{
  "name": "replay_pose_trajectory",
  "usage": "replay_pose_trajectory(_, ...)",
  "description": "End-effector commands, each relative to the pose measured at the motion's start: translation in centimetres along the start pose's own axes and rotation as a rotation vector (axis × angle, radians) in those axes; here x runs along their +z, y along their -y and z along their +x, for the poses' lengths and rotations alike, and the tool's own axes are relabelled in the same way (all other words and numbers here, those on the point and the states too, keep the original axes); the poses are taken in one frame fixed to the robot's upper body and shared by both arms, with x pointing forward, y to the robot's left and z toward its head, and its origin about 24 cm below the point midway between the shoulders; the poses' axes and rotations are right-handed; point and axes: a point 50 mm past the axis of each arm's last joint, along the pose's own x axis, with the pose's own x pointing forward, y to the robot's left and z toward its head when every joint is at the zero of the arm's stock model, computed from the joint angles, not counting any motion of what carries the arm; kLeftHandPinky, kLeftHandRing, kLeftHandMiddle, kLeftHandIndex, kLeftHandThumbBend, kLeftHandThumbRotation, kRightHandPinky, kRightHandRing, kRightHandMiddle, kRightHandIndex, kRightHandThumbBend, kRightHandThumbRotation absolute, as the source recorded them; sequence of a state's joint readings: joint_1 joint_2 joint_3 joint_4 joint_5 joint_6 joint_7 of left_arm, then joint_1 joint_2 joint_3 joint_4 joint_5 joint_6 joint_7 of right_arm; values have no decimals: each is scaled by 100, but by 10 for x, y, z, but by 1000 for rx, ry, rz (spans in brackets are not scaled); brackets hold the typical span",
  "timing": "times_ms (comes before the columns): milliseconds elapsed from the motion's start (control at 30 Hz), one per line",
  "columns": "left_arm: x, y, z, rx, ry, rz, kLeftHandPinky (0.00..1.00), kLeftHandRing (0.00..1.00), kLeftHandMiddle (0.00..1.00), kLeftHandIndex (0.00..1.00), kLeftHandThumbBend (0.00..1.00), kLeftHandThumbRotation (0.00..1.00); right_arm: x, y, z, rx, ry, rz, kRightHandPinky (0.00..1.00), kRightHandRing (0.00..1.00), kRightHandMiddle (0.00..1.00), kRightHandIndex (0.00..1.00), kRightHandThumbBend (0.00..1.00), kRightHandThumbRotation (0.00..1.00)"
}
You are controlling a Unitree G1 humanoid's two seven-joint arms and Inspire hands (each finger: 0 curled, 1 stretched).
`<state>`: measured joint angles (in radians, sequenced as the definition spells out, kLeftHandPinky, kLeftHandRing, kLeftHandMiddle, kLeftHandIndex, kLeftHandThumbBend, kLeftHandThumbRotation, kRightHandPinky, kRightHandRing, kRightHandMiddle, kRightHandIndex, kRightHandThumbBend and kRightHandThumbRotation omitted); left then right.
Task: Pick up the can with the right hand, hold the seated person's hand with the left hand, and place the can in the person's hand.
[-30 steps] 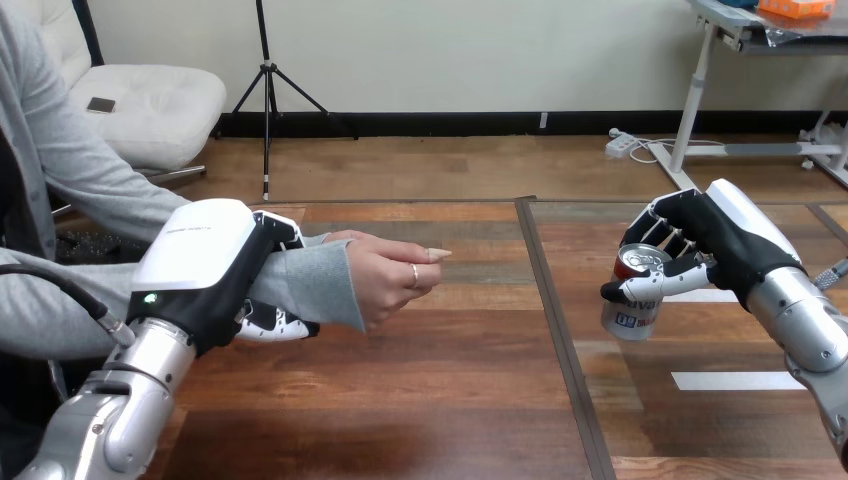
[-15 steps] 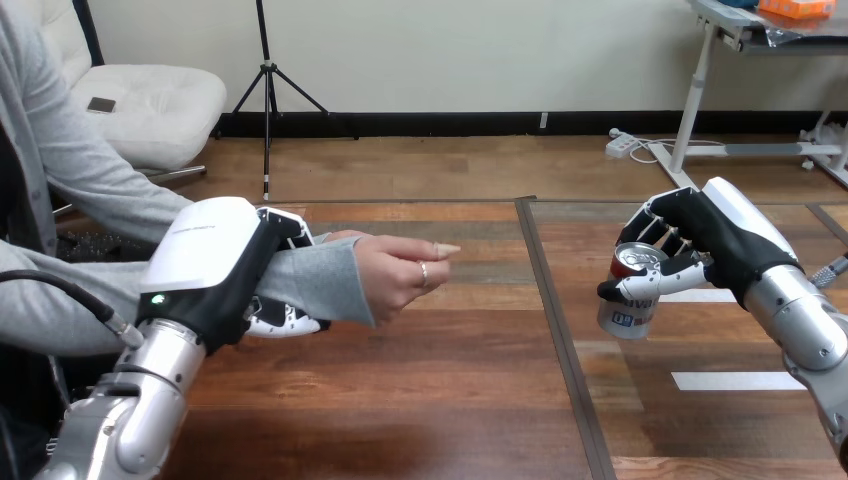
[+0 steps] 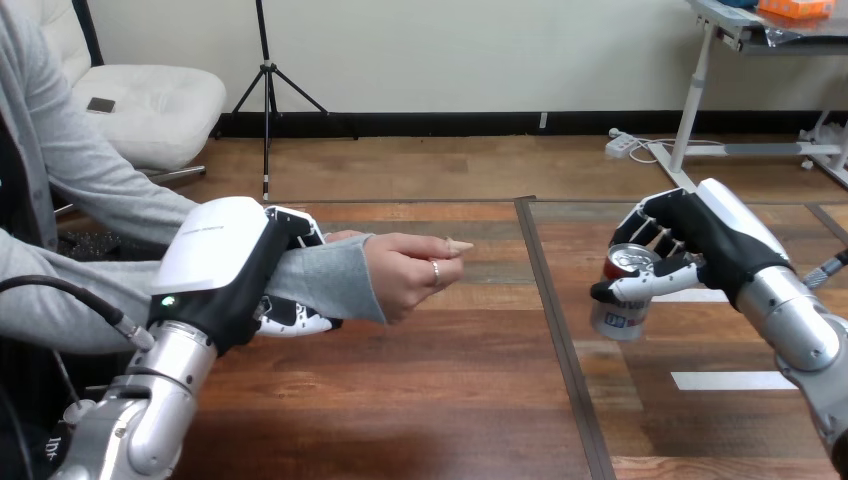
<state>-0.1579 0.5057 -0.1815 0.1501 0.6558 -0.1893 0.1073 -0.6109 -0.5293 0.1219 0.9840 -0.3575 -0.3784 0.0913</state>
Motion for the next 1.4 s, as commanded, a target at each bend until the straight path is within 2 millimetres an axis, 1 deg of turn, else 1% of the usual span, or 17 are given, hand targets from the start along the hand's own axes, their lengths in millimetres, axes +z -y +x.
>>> replay_pose_trajectory(0,11,-2,8,36,49,-32,30,37,42,42,73,0,55,22,21,-78,184,-12,33,37,41,41,72,0)
replay_pose_trajectory(500,12,6,6,37,45,-53,30,37,41,42,77,0,64,13,25,-53,217,-14,36,39,42,41,70,0)
replay_pose_trajectory(1367,12,10,2,2,30,-75,31,38,42,43,76,0,81,-2,29,-1,286,-5,36,38,41,41,69,0)
